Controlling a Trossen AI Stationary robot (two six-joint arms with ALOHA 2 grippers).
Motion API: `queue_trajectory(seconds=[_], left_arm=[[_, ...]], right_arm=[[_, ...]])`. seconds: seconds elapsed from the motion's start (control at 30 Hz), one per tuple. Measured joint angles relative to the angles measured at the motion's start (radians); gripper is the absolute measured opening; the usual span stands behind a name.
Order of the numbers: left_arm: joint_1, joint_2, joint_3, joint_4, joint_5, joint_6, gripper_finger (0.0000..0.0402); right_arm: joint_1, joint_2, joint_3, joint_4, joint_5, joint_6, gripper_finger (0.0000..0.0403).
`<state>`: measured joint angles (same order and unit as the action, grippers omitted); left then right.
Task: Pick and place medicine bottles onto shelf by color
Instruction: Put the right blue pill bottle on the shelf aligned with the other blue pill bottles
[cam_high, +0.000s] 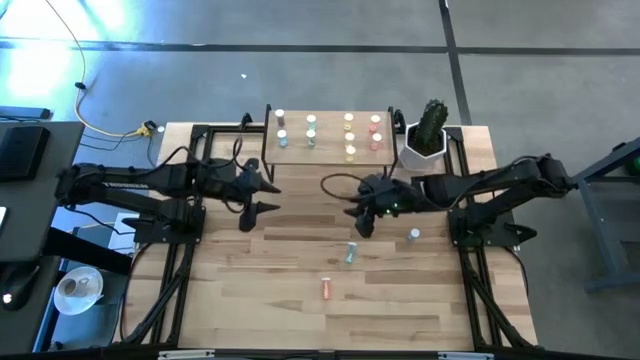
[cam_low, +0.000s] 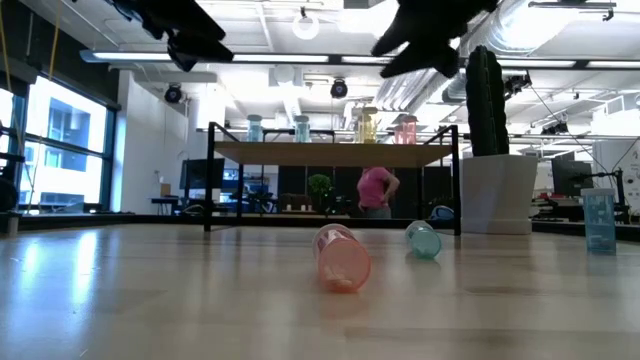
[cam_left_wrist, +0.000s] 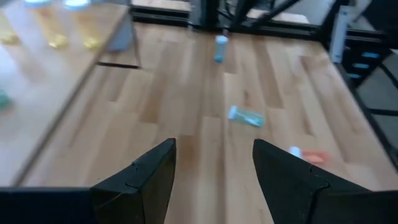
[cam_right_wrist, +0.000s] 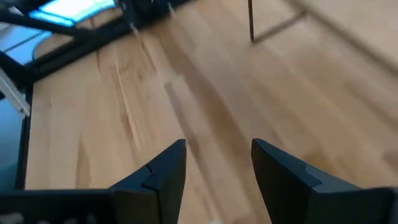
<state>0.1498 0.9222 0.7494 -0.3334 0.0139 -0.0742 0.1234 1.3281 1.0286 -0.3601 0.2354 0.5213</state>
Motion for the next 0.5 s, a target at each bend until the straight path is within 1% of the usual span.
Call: queue_trajectory(seconds=[0.13,0.3,0.4,0.5], left_arm=[[-0.068,0.000,0.000,-0.032,-0.018,-0.027,0.0204],[-0.150,0.000,0.000,-0.059,-0.118,-0.064,0.0204],[-0.185,0.000,0.000,-0.068,-0.157,-0.064,0.0204],[-0.207,0.000,0.000,-0.068,-0.182,-0.064,0.0204]], right_arm=[[0.068,0.000,0.000,-0.088,0.019,0.116,0.0173],[0.165,0.000,0.000,-0.193,0.066,0.287,0.0173],[0.230,0.000,0.000,-0.292,0.123,0.417,0.0173],[0.297,0.001,-0.001,-0.401,0.192,0.585,0.0173]])
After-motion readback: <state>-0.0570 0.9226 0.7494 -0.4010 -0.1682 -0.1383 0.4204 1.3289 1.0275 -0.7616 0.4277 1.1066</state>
